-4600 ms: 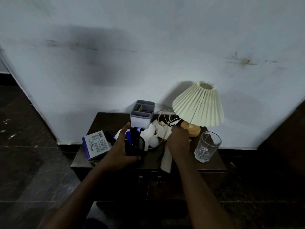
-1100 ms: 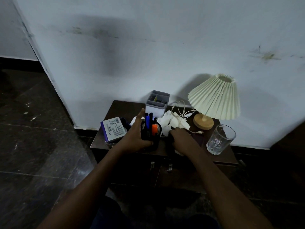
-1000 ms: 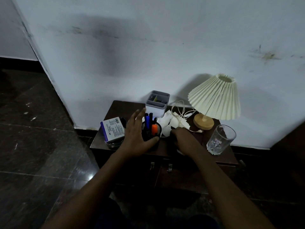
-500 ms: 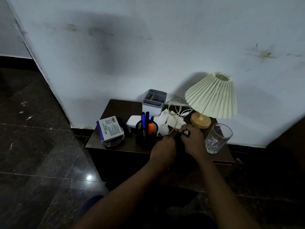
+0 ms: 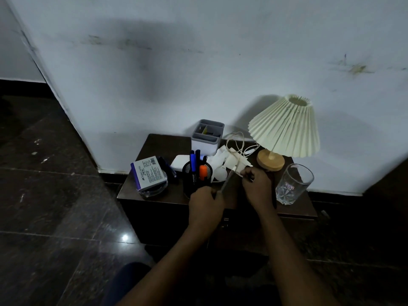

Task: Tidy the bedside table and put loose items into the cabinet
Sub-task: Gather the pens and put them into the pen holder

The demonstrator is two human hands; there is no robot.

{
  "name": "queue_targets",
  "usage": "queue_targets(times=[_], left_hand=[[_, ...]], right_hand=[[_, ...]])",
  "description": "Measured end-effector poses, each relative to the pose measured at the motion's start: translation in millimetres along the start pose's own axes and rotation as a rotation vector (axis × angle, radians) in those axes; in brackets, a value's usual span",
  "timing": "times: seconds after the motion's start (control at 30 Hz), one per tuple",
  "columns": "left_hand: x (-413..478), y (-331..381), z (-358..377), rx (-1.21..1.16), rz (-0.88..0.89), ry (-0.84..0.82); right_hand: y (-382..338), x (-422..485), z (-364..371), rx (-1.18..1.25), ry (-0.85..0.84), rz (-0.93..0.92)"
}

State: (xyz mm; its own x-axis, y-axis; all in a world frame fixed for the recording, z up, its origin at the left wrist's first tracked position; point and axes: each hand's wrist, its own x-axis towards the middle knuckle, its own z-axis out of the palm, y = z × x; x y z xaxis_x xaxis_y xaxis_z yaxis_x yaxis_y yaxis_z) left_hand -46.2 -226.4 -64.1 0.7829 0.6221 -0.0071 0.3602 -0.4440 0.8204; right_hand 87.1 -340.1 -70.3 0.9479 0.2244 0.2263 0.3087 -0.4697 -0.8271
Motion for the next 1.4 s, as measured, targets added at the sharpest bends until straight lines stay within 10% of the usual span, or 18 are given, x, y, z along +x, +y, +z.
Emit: queue_targets(times=[0.2,0.37,0.67,1.0,1.4], left_hand=[[-24.2,-9.3,-28.9,-0.579,-0.169,-0.075],[-25.0,-12.8,-46.1,-0.463,-0.048,0.007],[-13.5,-22.7,-80.4,-0.355,0.192,0.116],[21.8,-29.9,-82.3,-0.213,0.197,-0.032],[38.8,-34.9,-65.9,-0.328,0.194,-0.123]], right_hand=[[-14.7,-5.9,0.1,-0.021,0.065,-0.054],[-54.0,-19.5,0.3,0.566,-0.097,-0.005],[-92.2,13.0,1.8,0.727,-0.119,-0.141],[-113.4,21.5,30.0,-0.035,-0.393,-0.279],[-109.0,21.2,37.9,-0.117,-0.394,-0.288]])
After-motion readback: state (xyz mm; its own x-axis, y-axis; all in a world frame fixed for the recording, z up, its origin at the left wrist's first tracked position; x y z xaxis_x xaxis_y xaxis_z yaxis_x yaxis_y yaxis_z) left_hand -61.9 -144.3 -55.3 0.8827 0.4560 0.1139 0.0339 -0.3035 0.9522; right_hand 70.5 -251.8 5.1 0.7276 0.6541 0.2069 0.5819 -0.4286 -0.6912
